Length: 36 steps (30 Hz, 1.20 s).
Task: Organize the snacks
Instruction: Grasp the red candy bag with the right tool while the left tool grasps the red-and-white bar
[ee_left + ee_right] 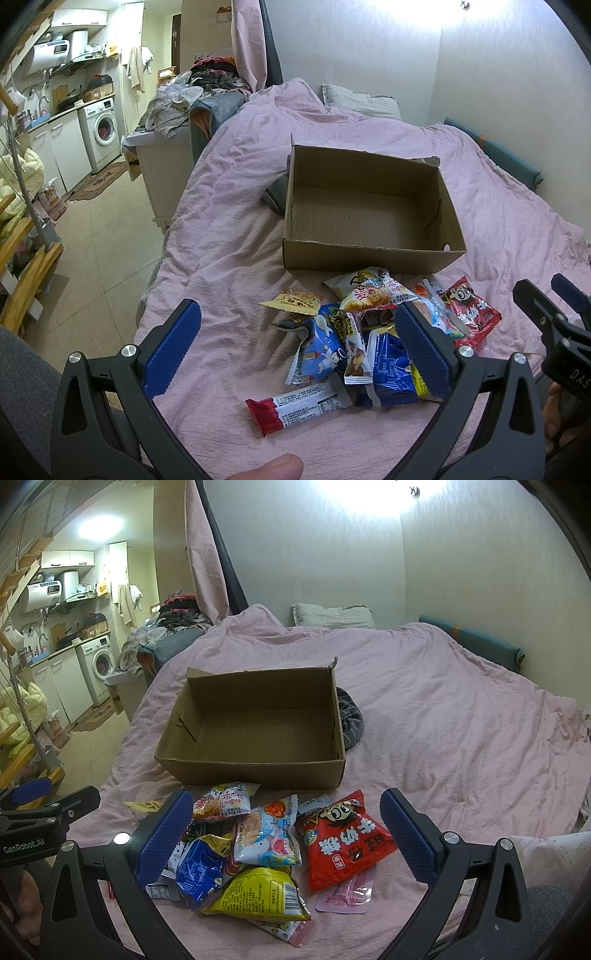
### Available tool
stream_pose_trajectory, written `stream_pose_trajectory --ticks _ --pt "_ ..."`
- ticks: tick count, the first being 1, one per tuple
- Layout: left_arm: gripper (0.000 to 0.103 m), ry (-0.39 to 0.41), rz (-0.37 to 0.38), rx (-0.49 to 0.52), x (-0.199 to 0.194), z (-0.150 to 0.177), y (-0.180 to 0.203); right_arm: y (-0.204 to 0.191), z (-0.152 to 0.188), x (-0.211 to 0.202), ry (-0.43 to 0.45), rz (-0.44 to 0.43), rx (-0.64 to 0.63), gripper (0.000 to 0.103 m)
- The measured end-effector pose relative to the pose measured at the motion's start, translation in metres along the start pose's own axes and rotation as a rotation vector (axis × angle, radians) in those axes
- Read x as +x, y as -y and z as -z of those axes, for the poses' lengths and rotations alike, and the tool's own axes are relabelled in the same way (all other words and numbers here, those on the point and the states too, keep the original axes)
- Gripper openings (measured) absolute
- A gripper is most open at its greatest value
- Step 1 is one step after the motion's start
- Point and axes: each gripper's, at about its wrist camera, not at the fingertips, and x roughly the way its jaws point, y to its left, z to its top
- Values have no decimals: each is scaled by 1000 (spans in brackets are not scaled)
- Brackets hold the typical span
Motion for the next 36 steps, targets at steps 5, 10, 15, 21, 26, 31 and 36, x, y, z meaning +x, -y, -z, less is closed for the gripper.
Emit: stream_pose_trajectory --ticks 5,10,15,21,26,31,36 --pt "103 0 0 0 0 0 0 0 0 0 0 1 0 103" --pt "103 -4 1 3 0 1 0 -1 0 0 -4 -3 -10 103" --pt "103 -13 5 -3 3 4 1 -4 0 2 -2 10 -22 103" --pt "103 -50 17 -1 9 5 3 6 -8 7 -37 -9 15 103" --pt "103 -111 -5 13 13 -8 3 32 -25 19 -116 -20 106 103" --pt "103 -242 -29 -1 31 -16 -6 72 -36 50 -283 -43 224 103" --pt "103 -379 -89 -14 58 -9 -20 107 -31 89 -442 43 250 103"
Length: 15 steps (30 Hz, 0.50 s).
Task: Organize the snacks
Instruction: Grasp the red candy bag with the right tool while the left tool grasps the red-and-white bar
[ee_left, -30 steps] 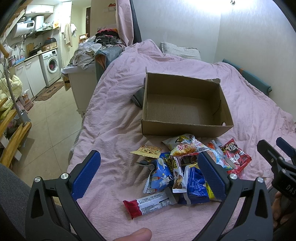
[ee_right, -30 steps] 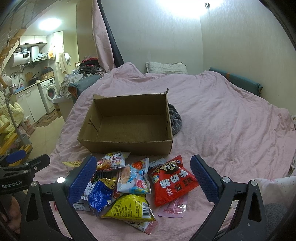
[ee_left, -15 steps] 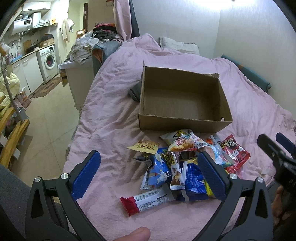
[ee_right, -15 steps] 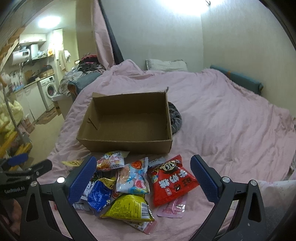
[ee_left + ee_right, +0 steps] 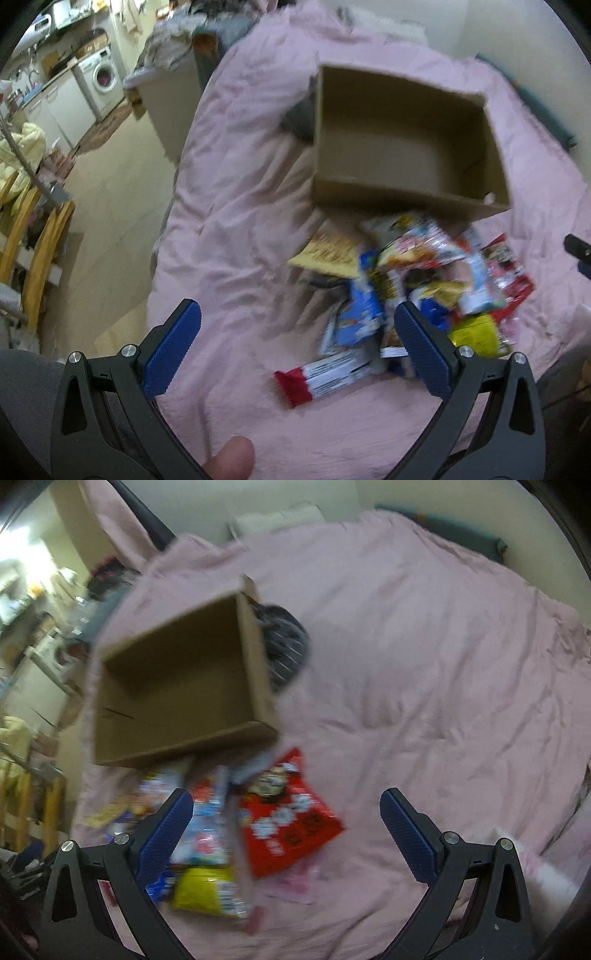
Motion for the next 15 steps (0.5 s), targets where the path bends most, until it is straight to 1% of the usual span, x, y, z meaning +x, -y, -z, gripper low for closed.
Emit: stream_pose_trajectory --ticks 2,4,6,7,9,11,13,15 --pt "103 -60 2 -45 13 1 -10 11 -6 22 -91 -3 23 103" --pt "103 -126 15 -98 27 4 -19 24 -8 52 -220 -36 69 103" --pt "103 -151 23 -123 33 5 -23 30 -6 71 -287 -59 93 101" --pt "103 -157 18 -128 35 5 -25 29 -5 82 -316 -46 80 98" --pt "103 -166 13 -128 37 3 -26 18 -4 98 -362 -29 1 96" --pt "103 -184 18 -125 41 1 -27 -2 -3 106 -362 3 -118 96" --pt "103 -219 26 -119 45 -1 -26 -26 1 116 -372 14 -247 96" --pt "103 -266 34 -118 53 0 -26 -41 4 124 -381 33 -328 96"
